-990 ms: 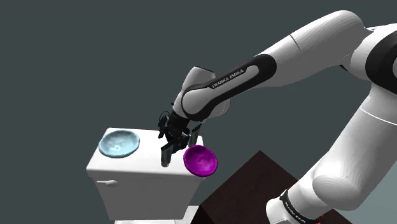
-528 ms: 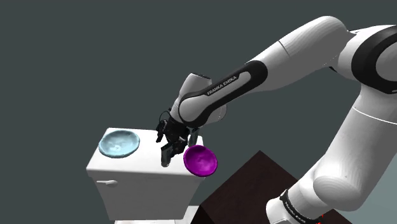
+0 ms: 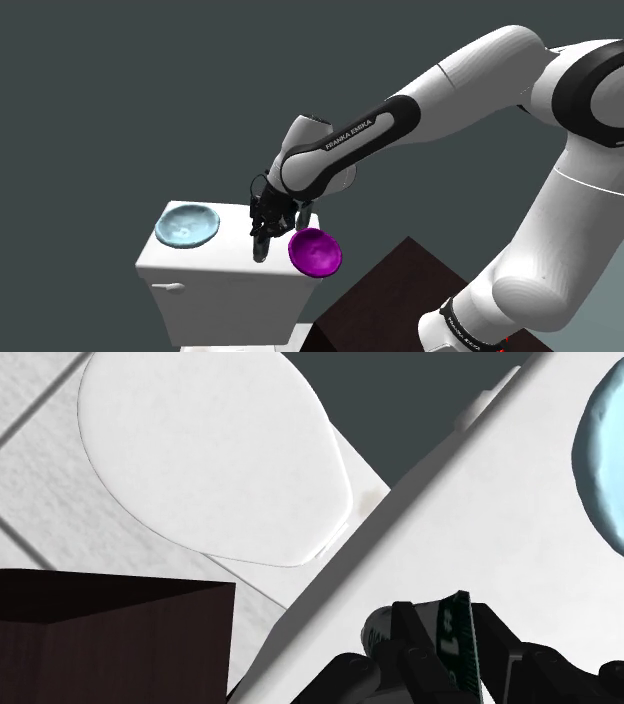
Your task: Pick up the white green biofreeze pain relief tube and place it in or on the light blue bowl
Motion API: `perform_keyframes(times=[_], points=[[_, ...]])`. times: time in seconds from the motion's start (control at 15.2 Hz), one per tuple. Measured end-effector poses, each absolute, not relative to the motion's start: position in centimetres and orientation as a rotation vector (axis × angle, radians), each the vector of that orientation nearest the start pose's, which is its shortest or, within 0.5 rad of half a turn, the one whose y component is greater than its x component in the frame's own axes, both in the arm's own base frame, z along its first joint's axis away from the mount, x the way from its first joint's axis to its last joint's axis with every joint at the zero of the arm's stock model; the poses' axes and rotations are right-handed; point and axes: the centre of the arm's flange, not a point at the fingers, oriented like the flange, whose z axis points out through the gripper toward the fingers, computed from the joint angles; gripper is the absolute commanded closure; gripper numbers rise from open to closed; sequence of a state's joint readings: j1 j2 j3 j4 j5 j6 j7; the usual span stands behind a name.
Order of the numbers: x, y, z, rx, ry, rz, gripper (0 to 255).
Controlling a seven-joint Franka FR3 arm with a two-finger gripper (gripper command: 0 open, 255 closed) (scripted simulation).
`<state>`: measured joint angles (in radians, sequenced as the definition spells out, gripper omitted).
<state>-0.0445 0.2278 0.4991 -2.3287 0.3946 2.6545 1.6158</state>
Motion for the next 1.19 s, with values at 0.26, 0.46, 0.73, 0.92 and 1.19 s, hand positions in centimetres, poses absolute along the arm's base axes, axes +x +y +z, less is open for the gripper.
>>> perform_keyframes(times=[0.26,0.46,0.73,0.92,1.19], points=[[48.1,22.5,26.2,-2.085,1.979,0.309,255],[48.1,22.5,26.3,-2.085,1.979,0.309,255],[48.1,22.3,27.7,-2.085,1.98,0.31,255],[48.1,22.6,29.3,-2.085,1.98,0.31,255],[48.1,22.5,31.5,-2.085,1.98,0.31,255]])
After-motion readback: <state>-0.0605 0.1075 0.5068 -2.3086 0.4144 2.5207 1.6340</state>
